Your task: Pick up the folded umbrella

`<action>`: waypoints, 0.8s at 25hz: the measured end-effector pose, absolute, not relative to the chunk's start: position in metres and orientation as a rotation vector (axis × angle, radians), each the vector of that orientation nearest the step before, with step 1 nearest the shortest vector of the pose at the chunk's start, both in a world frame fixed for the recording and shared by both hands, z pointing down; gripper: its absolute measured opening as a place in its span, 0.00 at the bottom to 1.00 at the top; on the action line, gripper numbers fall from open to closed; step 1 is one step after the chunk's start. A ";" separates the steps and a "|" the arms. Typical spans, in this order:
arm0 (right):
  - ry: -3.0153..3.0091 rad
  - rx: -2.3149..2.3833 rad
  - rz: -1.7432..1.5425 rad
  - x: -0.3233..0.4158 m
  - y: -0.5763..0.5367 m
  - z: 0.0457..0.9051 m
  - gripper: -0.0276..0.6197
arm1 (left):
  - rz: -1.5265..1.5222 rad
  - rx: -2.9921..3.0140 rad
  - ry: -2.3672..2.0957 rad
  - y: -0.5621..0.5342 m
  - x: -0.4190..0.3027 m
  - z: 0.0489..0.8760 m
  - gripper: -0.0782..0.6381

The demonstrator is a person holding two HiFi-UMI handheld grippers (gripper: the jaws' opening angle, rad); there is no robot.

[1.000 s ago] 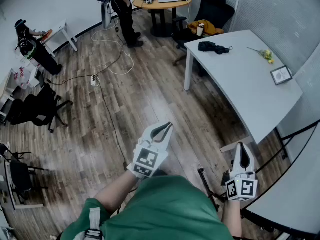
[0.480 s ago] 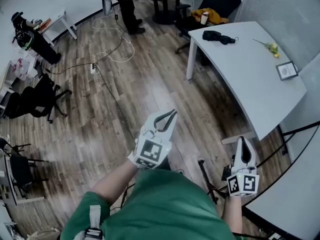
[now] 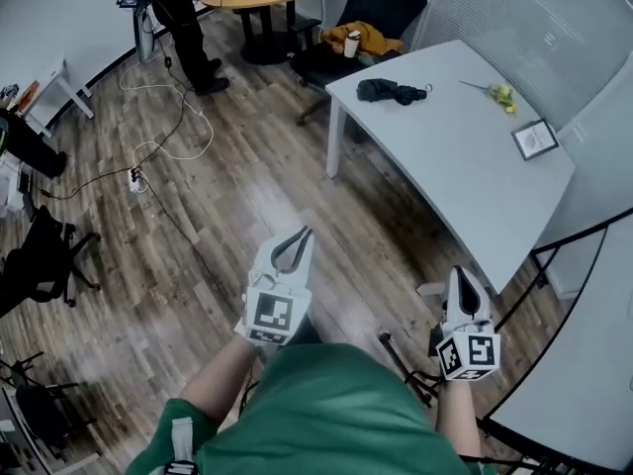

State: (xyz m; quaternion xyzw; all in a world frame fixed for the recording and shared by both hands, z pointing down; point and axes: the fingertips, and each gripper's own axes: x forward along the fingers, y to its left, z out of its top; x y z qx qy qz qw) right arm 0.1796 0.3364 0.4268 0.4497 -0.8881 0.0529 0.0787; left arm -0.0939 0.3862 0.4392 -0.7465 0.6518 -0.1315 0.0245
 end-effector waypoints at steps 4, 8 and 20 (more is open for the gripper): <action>-2.631 1.358 0.175 0.132 0.306 0.424 0.05 | -0.416 -2.371 1.999 0.351 -0.143 0.448 0.15; -2.616 1.356 0.224 0.085 0.285 0.431 0.05 | -0.458 -2.426 1.990 0.323 -0.190 0.467 0.15; -2.588 1.366 0.260 0.045 0.217 0.430 0.05 | -0.312 -2.413 2.094 0.271 -0.244 0.471 0.15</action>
